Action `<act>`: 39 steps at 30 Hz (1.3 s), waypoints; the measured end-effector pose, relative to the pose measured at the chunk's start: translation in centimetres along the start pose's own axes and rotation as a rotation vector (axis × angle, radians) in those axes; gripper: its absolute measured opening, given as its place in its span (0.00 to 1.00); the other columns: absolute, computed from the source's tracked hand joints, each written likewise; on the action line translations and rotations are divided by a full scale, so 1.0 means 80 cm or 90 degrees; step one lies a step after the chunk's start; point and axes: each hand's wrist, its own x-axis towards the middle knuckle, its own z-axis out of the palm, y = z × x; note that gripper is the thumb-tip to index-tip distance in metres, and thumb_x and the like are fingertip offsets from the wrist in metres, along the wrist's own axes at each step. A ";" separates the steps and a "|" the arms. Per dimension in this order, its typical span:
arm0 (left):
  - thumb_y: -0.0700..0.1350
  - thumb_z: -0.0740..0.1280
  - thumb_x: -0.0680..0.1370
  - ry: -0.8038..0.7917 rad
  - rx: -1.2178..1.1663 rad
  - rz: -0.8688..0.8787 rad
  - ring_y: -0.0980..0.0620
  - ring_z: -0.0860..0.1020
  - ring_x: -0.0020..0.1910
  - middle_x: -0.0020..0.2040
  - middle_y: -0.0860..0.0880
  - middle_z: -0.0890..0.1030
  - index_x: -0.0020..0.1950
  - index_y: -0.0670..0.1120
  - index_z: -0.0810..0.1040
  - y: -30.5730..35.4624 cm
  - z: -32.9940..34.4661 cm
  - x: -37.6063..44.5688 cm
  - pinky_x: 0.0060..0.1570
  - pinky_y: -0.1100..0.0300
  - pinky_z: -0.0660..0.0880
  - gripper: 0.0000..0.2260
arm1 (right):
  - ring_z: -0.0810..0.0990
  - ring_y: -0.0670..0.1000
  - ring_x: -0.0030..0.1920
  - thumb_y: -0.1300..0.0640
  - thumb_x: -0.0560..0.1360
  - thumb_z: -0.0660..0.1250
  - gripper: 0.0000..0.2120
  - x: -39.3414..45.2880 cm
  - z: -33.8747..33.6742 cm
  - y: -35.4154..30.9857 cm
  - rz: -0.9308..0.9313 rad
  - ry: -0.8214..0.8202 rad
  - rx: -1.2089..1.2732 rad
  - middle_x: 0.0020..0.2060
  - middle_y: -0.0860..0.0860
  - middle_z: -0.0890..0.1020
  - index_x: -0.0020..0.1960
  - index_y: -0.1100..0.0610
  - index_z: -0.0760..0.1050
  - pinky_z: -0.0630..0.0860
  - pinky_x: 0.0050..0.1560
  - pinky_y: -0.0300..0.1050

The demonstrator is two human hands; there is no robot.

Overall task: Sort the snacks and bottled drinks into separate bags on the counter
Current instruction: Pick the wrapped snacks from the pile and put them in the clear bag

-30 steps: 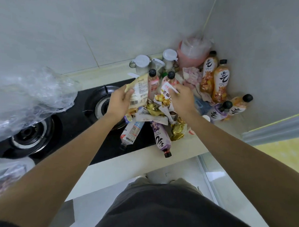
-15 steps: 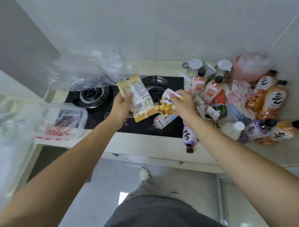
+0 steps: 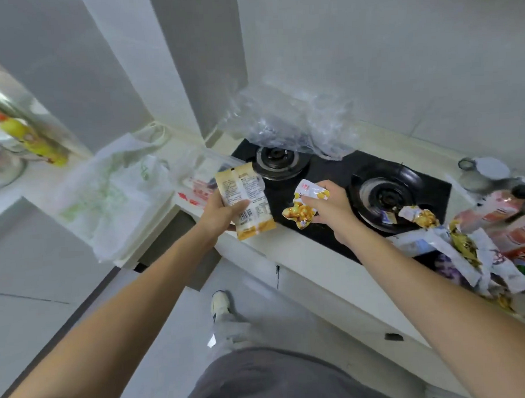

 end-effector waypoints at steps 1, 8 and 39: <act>0.41 0.72 0.80 0.010 -0.003 -0.007 0.48 0.87 0.50 0.56 0.49 0.86 0.64 0.51 0.74 -0.006 -0.023 0.011 0.42 0.46 0.84 0.15 | 0.87 0.56 0.50 0.64 0.74 0.76 0.13 0.013 0.021 -0.001 0.003 -0.005 -0.004 0.51 0.57 0.85 0.55 0.58 0.77 0.86 0.41 0.51; 0.39 0.71 0.81 0.019 -0.004 -0.076 0.53 0.87 0.43 0.51 0.51 0.86 0.62 0.48 0.76 -0.042 -0.162 0.120 0.32 0.56 0.81 0.12 | 0.85 0.57 0.54 0.63 0.72 0.76 0.15 0.108 0.173 0.000 0.058 0.013 -0.064 0.53 0.56 0.83 0.55 0.53 0.77 0.86 0.49 0.61; 0.49 0.66 0.80 -0.132 0.671 0.289 0.39 0.72 0.64 0.66 0.41 0.74 0.75 0.43 0.70 -0.046 -0.185 0.268 0.55 0.43 0.77 0.24 | 0.78 0.54 0.60 0.58 0.79 0.68 0.18 0.147 0.279 0.010 -0.125 0.173 -0.537 0.60 0.53 0.81 0.68 0.57 0.75 0.77 0.55 0.50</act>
